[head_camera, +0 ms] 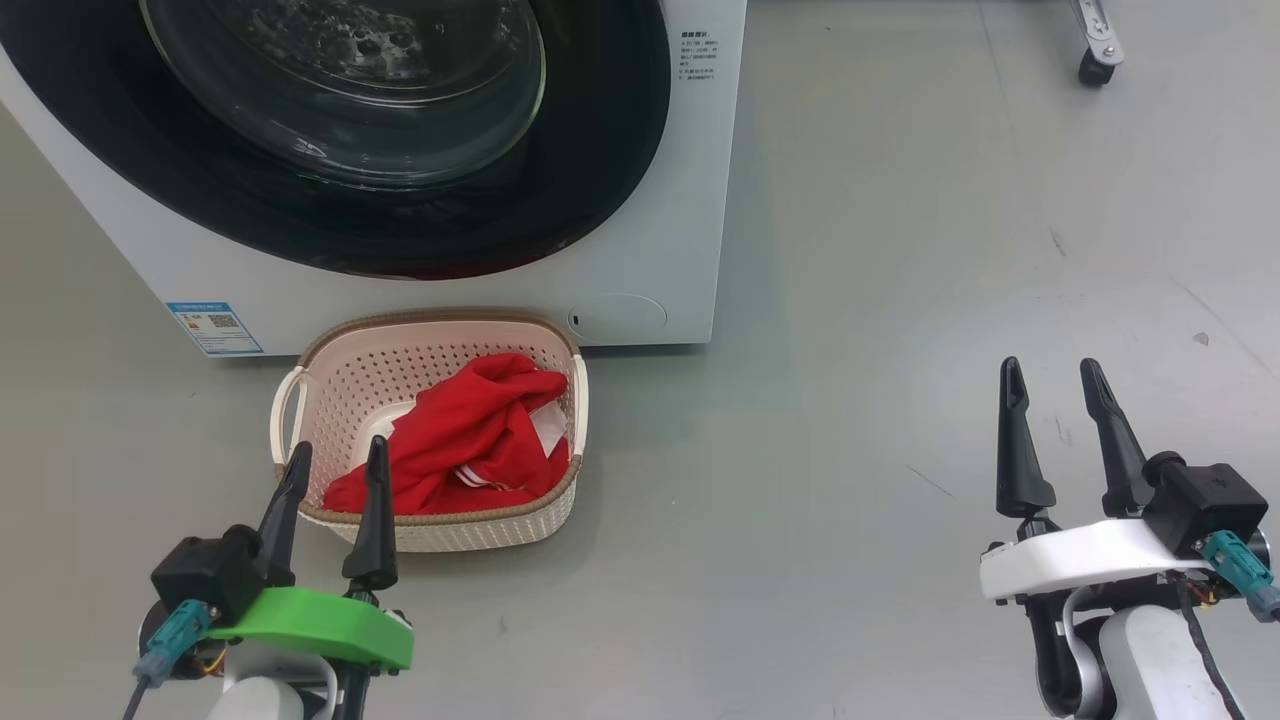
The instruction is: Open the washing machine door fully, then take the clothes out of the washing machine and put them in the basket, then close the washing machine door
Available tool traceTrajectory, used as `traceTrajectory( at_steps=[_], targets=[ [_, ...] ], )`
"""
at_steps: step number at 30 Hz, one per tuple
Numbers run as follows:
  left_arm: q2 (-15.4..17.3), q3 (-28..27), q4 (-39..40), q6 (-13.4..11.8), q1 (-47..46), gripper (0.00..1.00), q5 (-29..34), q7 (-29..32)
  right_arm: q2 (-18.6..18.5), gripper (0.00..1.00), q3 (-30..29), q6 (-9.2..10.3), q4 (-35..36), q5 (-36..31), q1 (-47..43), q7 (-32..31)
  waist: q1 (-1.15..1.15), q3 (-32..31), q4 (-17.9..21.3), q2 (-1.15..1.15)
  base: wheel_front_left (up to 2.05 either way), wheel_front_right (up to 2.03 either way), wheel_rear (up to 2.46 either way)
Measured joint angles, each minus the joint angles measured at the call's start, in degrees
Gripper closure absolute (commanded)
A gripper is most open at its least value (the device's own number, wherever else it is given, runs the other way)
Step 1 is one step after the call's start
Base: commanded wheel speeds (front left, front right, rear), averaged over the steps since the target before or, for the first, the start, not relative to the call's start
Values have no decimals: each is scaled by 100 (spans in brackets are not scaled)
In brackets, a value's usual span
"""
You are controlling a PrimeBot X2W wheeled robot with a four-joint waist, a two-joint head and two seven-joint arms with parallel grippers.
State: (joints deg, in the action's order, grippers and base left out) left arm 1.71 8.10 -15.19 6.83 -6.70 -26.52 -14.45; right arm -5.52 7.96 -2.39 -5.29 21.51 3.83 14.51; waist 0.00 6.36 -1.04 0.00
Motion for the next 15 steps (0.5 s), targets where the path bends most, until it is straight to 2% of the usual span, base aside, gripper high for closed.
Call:
traceTrajectory(
  at_steps=[10, 11, 15],
  targets=[
    [0, -11, -37, 1, 0, 0, 0, 0, 13, 0, -34, -9, -8, -51, -2, 0, 0, 9, -7, 0, 0, 0, 0],
    [-5, -14, -63, 1, 1, 100, -3, 2, 18, 100, -32, -4, -32, -48, -3, -1, 0, 8, -8, 0, 0, 0, 0],
    [-75, 16, -312, 1, 116, 100, -3, 26, 77, 100, 0, -4, -289, -45, -144, -7, 0, 9, -7, 0, 0, 0, 0]
  ],
)
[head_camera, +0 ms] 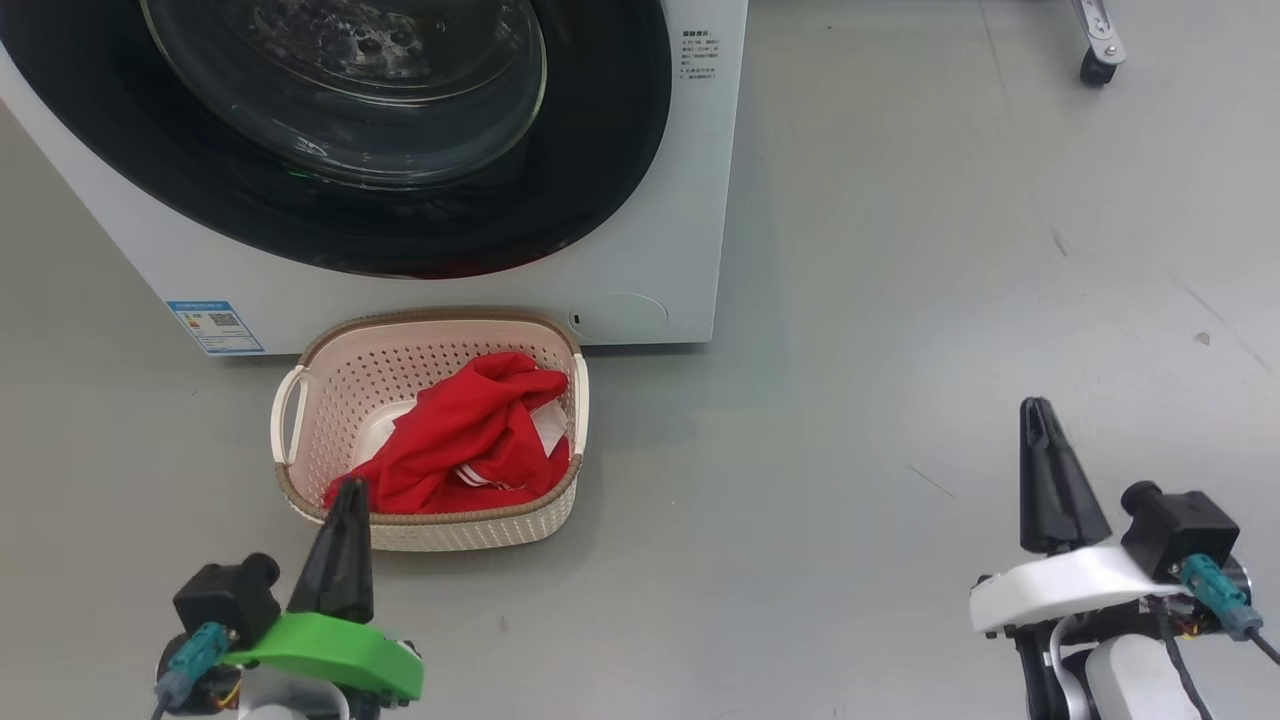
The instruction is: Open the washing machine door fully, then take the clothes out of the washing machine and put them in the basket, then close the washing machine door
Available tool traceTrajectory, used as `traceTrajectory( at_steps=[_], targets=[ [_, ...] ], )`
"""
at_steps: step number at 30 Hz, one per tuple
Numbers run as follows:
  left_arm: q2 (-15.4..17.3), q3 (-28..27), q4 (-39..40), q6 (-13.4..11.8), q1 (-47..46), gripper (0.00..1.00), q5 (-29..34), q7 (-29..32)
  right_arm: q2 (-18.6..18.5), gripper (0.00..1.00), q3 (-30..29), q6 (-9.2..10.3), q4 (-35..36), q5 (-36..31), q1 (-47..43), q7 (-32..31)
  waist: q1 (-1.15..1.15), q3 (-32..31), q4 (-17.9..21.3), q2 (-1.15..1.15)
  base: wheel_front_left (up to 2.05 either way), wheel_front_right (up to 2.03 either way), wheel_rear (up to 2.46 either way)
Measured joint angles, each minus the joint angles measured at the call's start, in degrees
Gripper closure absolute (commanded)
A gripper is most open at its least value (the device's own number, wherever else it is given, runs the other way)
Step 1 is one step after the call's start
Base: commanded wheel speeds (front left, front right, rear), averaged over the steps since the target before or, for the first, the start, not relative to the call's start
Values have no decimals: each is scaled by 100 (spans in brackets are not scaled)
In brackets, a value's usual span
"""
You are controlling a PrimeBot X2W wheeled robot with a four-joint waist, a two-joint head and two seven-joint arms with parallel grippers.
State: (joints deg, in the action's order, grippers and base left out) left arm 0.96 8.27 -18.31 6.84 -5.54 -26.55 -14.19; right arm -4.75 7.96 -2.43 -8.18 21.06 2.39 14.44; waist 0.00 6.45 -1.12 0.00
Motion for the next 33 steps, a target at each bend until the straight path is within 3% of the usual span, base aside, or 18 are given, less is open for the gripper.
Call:
traceTrajectory(
  at_steps=[8, 33],
  targets=[
    [-16, 14, -112, 0, 116, 100, -176, 21, 54, 100, 14, -1, -141, 178, -149, -1, 0, -13, 5, 0, 0, 0, 0],
    [-3, -231, 27, 0, 116, 100, -1904, 465, 91, 100, -283, -102, -172, 2080, -150, -467, 0, -181, 32, 0, 0, 0, 0]
  ],
)
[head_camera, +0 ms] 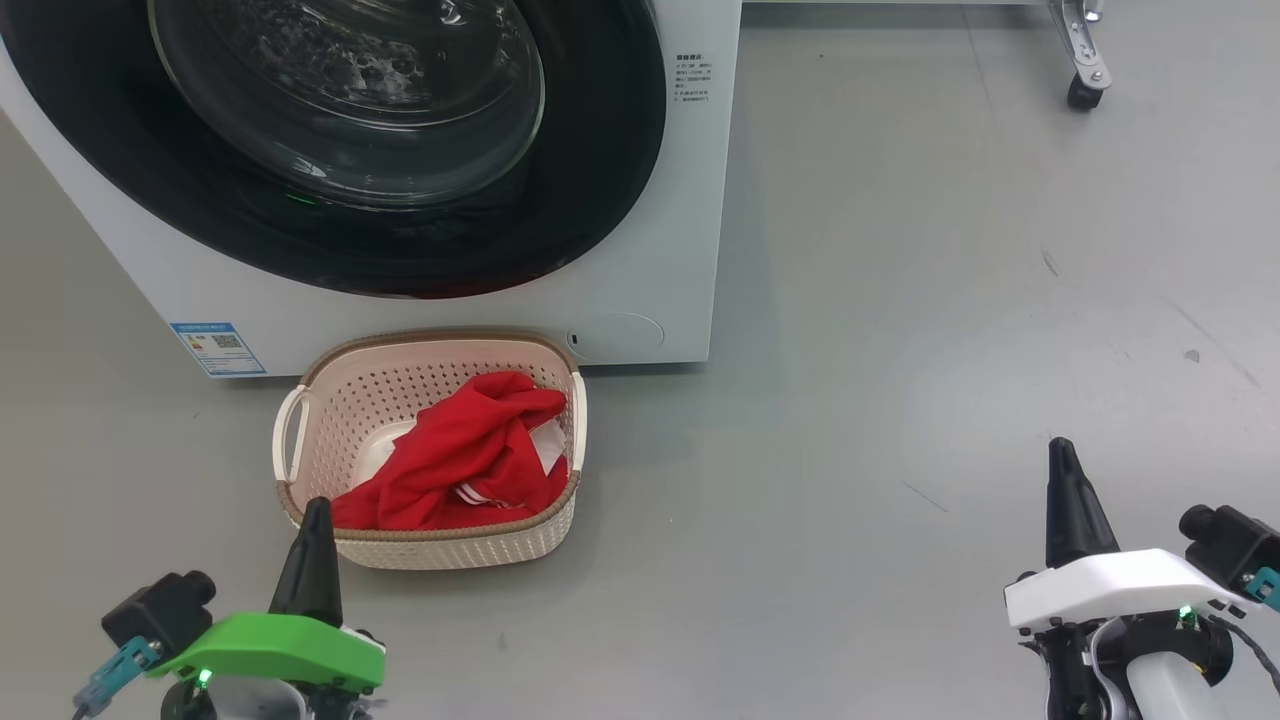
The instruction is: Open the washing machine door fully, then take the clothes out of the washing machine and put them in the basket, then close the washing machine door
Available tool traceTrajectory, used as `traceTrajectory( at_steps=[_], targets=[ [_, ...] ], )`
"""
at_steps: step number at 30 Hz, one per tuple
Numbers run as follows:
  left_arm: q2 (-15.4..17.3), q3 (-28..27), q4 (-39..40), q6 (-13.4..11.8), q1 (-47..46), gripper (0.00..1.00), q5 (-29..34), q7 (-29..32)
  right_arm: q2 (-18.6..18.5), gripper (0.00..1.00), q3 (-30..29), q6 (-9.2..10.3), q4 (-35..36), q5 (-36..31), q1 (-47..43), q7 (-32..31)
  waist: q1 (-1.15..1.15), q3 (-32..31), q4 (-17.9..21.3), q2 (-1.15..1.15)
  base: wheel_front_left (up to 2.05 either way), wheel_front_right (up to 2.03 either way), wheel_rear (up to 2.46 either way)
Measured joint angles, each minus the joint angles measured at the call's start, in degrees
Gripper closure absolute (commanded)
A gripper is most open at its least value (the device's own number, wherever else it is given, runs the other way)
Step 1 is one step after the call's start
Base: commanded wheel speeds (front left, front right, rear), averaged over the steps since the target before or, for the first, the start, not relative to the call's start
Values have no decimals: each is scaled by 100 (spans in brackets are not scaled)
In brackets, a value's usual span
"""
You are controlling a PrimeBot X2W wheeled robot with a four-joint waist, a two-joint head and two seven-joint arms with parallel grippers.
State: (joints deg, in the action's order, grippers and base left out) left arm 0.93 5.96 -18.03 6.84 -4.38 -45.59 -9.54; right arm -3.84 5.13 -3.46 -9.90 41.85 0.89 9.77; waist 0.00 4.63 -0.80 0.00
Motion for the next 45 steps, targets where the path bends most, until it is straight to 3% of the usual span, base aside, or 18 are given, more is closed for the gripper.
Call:
traceTrajectory(
  at_steps=[45],
  targets=[
    [176, -446, 110, 2, 0, 100, -3052, 850, -26, 100, -583, -199, -355, 3312, 100, -837, 0, -282, 50, 0, 0, 0, 0]
  ],
)
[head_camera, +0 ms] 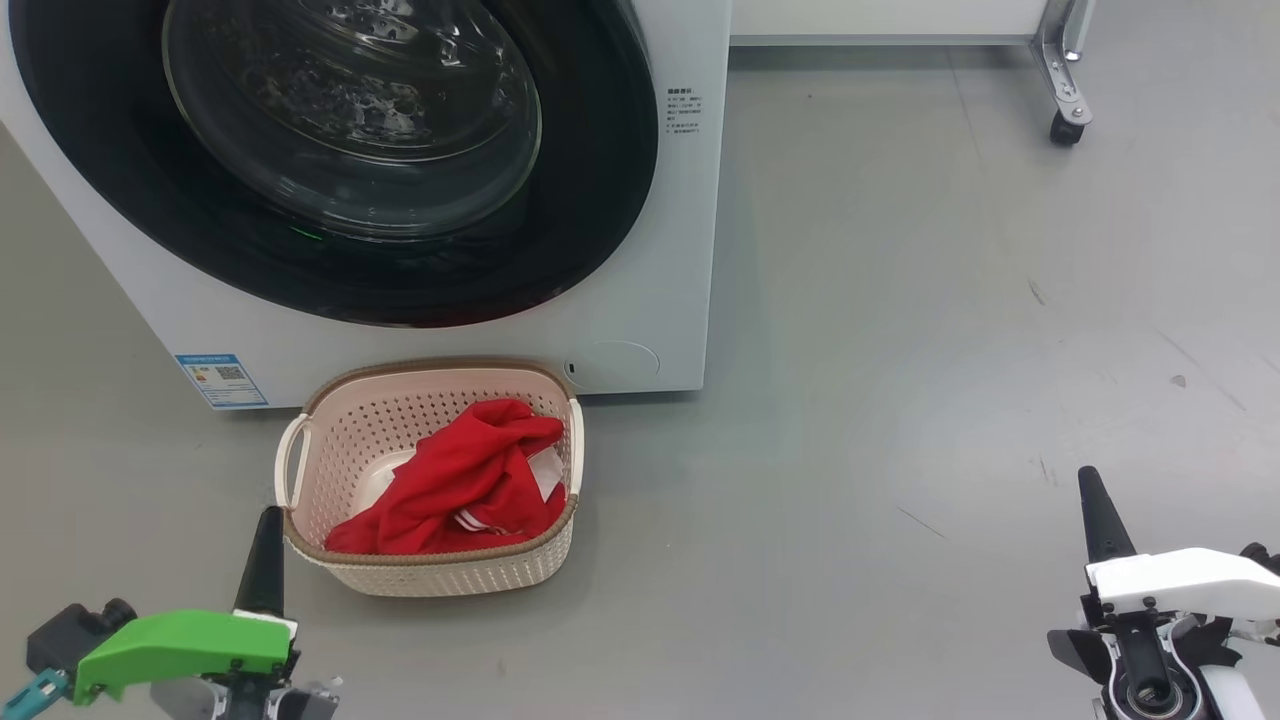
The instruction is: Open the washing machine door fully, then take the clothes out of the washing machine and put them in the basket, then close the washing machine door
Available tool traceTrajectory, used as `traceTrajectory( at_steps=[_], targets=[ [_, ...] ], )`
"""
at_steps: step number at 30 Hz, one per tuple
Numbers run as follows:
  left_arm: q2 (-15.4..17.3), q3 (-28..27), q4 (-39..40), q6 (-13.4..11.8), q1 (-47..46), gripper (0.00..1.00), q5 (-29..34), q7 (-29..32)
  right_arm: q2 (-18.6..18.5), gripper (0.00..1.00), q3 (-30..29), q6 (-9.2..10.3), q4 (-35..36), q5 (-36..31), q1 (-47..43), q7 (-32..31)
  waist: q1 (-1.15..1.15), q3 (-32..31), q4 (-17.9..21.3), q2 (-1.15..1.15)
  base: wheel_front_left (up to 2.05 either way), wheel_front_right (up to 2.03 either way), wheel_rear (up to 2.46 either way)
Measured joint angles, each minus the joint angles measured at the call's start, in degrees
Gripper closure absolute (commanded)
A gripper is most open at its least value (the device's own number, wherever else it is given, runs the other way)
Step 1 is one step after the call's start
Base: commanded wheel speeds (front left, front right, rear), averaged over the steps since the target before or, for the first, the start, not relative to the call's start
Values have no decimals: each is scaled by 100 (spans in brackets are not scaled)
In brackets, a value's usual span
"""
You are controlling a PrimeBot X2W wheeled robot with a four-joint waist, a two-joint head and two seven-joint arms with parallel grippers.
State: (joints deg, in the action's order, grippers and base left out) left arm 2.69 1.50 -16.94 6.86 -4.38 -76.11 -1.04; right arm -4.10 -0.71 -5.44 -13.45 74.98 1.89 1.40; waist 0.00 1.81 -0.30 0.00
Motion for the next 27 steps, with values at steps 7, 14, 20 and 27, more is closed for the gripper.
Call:
traceTrajectory(
  at_steps=[7, 14, 20, 27],
  targets=[
    [12, -88, 32, 1, -1, 100, -468, 107, -1, 100, -83, -21, -55, 489, 10, -120, 0, -43, 7, 0, 0, 0, 0],
    [27, -145, 55, 1, -1, 100, -855, 226, -2, 100, -152, -54, -100, 929, 55, -220, 0, -80, 14, 0, 0, 0, 0],
    [46, -198, 74, 1, -1, 100, -1236, 350, -4, 100, -232, -92, -152, 1357, 68, -321, 0, -116, 20, 0, 0, 0, 0],
    [69, -287, 94, 2, -1, 100, -1678, 459, -8, 100, -312, -105, -193, 1838, 119, -458, 0, -159, 28, 0, 0, 0, 0]
  ],
)
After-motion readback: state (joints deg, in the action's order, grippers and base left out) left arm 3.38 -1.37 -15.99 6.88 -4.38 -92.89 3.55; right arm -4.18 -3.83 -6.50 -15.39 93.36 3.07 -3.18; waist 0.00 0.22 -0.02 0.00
